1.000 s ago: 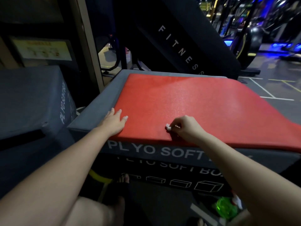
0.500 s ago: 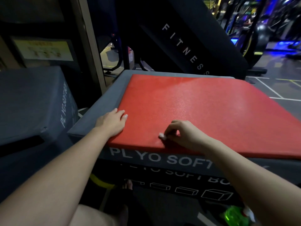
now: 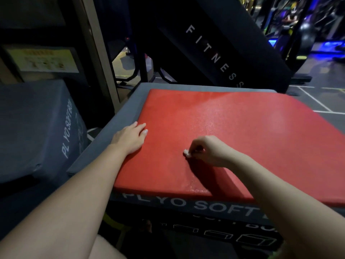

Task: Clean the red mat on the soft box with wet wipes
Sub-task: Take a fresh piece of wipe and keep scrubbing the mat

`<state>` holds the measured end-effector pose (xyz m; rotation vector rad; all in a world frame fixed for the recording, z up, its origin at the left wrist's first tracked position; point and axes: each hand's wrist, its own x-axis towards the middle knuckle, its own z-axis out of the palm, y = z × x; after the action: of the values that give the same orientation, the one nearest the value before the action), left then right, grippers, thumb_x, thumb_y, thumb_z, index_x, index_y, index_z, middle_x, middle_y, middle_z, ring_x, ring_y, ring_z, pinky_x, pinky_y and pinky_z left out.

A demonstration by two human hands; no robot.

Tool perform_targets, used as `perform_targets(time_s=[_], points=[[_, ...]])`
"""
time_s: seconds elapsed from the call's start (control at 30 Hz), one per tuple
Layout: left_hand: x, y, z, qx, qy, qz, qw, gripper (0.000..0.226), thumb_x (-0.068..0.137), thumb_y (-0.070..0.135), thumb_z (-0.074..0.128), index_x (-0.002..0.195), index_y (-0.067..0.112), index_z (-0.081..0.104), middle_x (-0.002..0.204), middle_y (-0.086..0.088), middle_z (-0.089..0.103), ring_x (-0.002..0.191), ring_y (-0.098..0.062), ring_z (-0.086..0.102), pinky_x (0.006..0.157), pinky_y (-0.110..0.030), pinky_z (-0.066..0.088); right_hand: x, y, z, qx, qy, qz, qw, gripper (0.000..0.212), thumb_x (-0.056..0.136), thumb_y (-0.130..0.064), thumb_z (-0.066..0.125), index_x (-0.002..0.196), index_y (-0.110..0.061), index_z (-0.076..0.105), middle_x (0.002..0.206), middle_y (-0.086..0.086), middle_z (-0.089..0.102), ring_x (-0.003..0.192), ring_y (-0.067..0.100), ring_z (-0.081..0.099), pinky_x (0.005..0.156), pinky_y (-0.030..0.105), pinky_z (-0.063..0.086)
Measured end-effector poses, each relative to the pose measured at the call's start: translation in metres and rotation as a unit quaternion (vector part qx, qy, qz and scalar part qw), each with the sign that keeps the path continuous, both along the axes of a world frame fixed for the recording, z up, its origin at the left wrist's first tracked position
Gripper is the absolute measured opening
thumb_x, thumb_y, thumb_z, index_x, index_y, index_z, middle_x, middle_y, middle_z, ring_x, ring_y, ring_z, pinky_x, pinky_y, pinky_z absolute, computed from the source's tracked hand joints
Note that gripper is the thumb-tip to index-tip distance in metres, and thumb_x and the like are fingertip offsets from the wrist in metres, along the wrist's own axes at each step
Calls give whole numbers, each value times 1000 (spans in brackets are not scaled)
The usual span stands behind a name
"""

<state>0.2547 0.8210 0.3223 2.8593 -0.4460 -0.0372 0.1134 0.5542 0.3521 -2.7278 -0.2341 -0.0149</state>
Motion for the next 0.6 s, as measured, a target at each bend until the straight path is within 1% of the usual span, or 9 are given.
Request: perform_targets(time_s=[0.07, 0.13, 0.23, 0.3, 0.33, 0.4, 0.47, 0.53, 0.6], points=[[15, 1, -1, -12, -3, 5, 1000, 55, 107, 55, 27, 158, 37, 34, 168, 2, 25, 152, -24, 28, 119, -47, 30, 25, -4, -7, -1, -38, -39, 998, 18, 88, -34, 70, 95, -18, 74, 94, 4, 72, 87, 21, 64, 72, 29, 44], [27, 3, -3, -9, 0, 2, 1000, 57, 106, 57, 25, 159, 37, 32, 168, 1, 24, 153, -23, 26, 121, -47, 27, 41, -9, -7, -8, -42, -57, 997, 19, 87, -34, 71, 95, -17, 75, 94, 5, 72, 89, 23, 65, 72, 29, 44], [41, 4, -8, 40, 8, -66, 997, 60, 105, 62, 20, 160, 39, 26, 170, 4, 18, 156, -15, 17, 126, -45, 14, 42, -17, 5, -18, 20, -11, 1000, 15, 84, -34, 72, 93, -24, 77, 88, -3, 75, 82, 12, 68, 75, 27, 52], [48, 2, -11, 26, 15, -99, 995, 60, 104, 63, 20, 160, 41, 24, 170, 7, 14, 156, -11, 12, 127, -44, 9, 36, -19, 12, -16, 83, 41, 996, 12, 83, -32, 74, 93, -27, 77, 84, -8, 74, 75, 1, 65, 70, 19, 51], [52, 2, -12, 6, 20, -102, 995, 61, 103, 63, 21, 160, 42, 24, 170, 8, 13, 156, -10, 11, 127, -44, 8, 33, -19, 12, -14, 95, 56, 994, 12, 83, -36, 75, 93, -29, 76, 84, -10, 74, 73, -2, 63, 67, 15, 49], [59, 2, -13, -40, 36, -92, 994, 62, 102, 64, 24, 160, 41, 25, 170, 9, 10, 156, -8, 9, 127, -42, 7, 39, -21, 5, -3, 62, 53, 997, 15, 83, -42, 73, 92, -29, 75, 86, -10, 72, 77, 1, 63, 69, 16, 47], [66, 3, -17, -63, 45, -83, 994, 64, 100, 67, 29, 159, 43, 24, 170, 10, 7, 156, -9, 8, 127, -41, 7, 58, -27, -7, 25, -25, 12, 999, 14, 86, -35, 71, 89, -22, 75, 86, -4, 69, 80, 12, 64, 71, 21, 45], [72, 5, -23, -80, 56, -82, 992, 67, 94, 76, 31, 156, 53, 22, 170, 13, 4, 157, -14, 9, 128, -41, 8, 83, -33, -17, 35, -86, -58, 994, 13, 87, -28, 72, 86, -15, 75, 86, 3, 67, 82, 21, 64, 72, 25, 43], [79, 9, -30, -101, 68, -79, 989, 70, 84, 90, 25, 150, 67, 17, 169, 18, 0, 157, -20, 8, 128, -42, 5, 107, -38, -21, 43, -95, -115, 988, 16, 85, -30, 75, 87, -14, 75, 88, 4, 69, 84, 22, 63, 74, 30, 44]])
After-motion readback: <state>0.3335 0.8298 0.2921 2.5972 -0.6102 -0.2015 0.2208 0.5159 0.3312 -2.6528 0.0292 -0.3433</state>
